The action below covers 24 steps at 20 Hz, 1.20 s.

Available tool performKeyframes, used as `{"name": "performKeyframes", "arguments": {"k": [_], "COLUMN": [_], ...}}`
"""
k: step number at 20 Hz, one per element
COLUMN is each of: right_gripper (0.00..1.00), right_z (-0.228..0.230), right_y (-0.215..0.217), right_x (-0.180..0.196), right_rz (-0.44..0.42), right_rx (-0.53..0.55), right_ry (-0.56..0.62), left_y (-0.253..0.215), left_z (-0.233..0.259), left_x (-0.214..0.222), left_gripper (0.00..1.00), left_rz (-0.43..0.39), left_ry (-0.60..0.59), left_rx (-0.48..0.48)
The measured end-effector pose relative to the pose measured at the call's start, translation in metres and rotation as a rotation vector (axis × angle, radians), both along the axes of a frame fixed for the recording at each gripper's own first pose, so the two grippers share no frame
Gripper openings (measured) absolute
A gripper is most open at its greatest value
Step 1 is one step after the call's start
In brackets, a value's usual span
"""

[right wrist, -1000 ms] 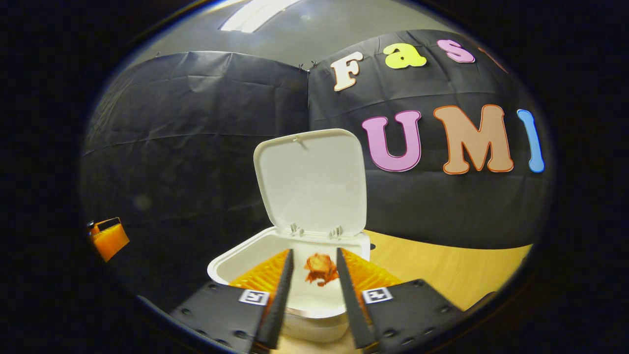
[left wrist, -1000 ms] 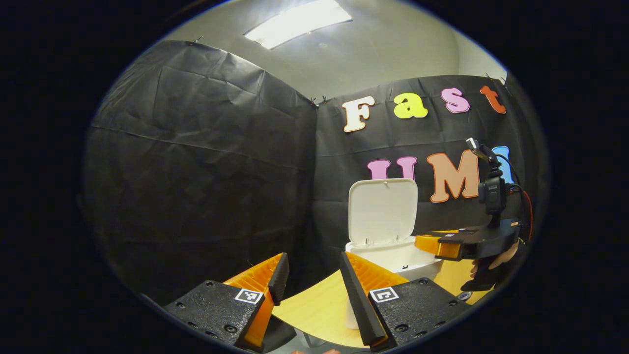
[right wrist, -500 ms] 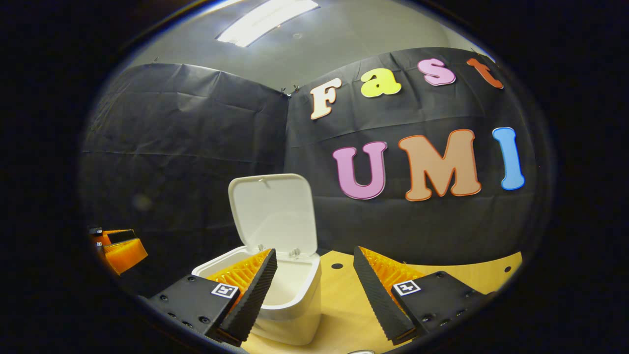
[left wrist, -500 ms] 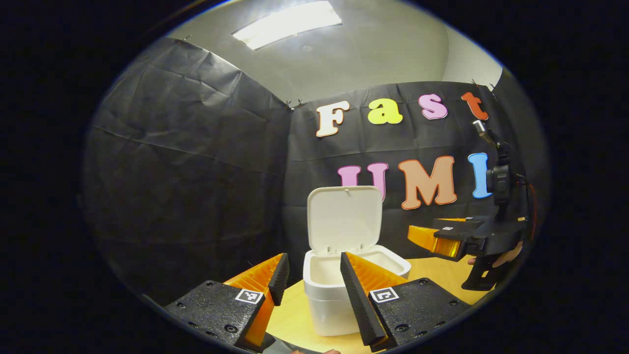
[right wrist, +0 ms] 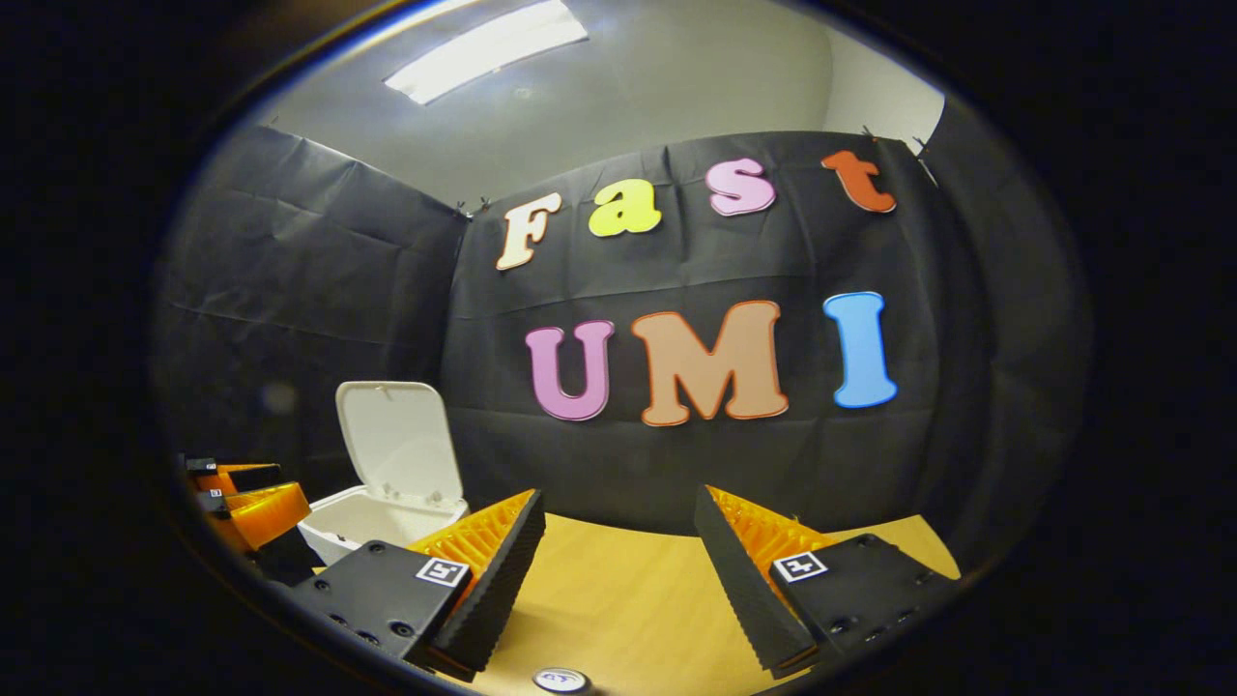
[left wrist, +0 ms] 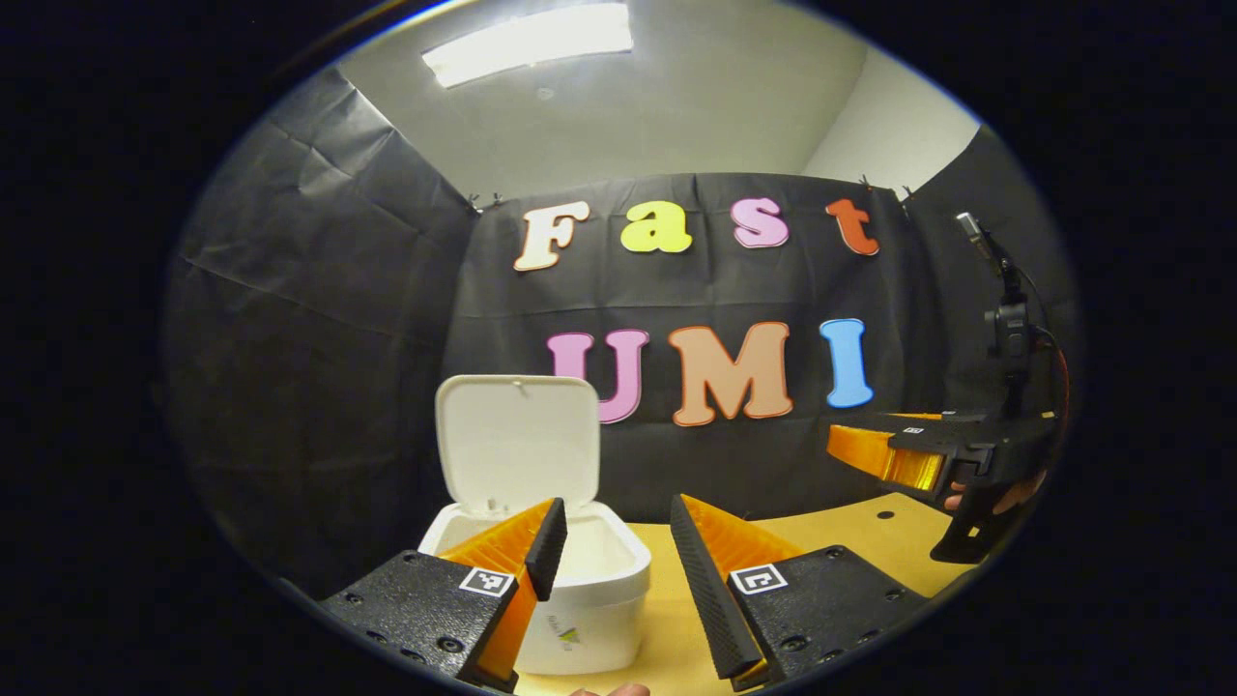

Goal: Press the lid of the desktop garbage bin to open it, pick up the crumpled paper on the desktop and throw it into the bin, then pick up the pop can on the desktop and drop it into the bin, and finally close the garbage bin lid.

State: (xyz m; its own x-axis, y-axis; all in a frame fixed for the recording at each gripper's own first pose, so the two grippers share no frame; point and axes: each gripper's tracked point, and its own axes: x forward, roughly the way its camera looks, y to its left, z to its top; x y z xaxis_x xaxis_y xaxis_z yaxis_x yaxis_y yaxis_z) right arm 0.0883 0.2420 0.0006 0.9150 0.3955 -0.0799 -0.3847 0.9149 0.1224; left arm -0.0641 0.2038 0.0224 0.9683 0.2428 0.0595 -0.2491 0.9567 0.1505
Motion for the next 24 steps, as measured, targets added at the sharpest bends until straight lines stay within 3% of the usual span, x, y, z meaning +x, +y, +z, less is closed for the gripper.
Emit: {"name": "performKeyframes", "arguments": {"k": [5, 9, 10, 11, 13, 24], "right_gripper": [0.98, 0.98, 0.98, 0.98, 0.98, 0.98], "right_z": [-0.007, -0.016, -0.018, -0.020, -0.026, -0.059], "right_y": [-0.084, -0.140, -0.152, -0.163, -0.183, -0.241], "right_x": [-0.009, -0.024, -0.028, -0.032, -0.040, -0.083], "right_rz": [-0.168, -0.285, -0.311, -0.335, -0.380, -0.505], "right_rx": [0.002, -0.007, -0.012, -0.019, -0.036, -0.095], "right_ry": [0.020, 0.043, 0.047, 0.052, 0.067, 0.161], "left_y": [-0.050, -0.087, -0.093, -0.099, -0.108, -0.113], "left_z": [-0.024, -0.059, -0.070, -0.082, -0.107, -0.227], "left_x": [0.034, 0.053, 0.057, 0.060, 0.065, 0.066], "left_gripper": [0.72, 0.70, 0.81, 0.83, 0.89, 0.86], "left_rz": [-0.136, -0.235, -0.250, -0.261, -0.278, -0.257], "left_ry": [0.032, 0.088, 0.111, 0.133, 0.179, 0.410], "left_rx": [-0.026, -0.056, -0.063, -0.069, -0.087, -0.177]}}
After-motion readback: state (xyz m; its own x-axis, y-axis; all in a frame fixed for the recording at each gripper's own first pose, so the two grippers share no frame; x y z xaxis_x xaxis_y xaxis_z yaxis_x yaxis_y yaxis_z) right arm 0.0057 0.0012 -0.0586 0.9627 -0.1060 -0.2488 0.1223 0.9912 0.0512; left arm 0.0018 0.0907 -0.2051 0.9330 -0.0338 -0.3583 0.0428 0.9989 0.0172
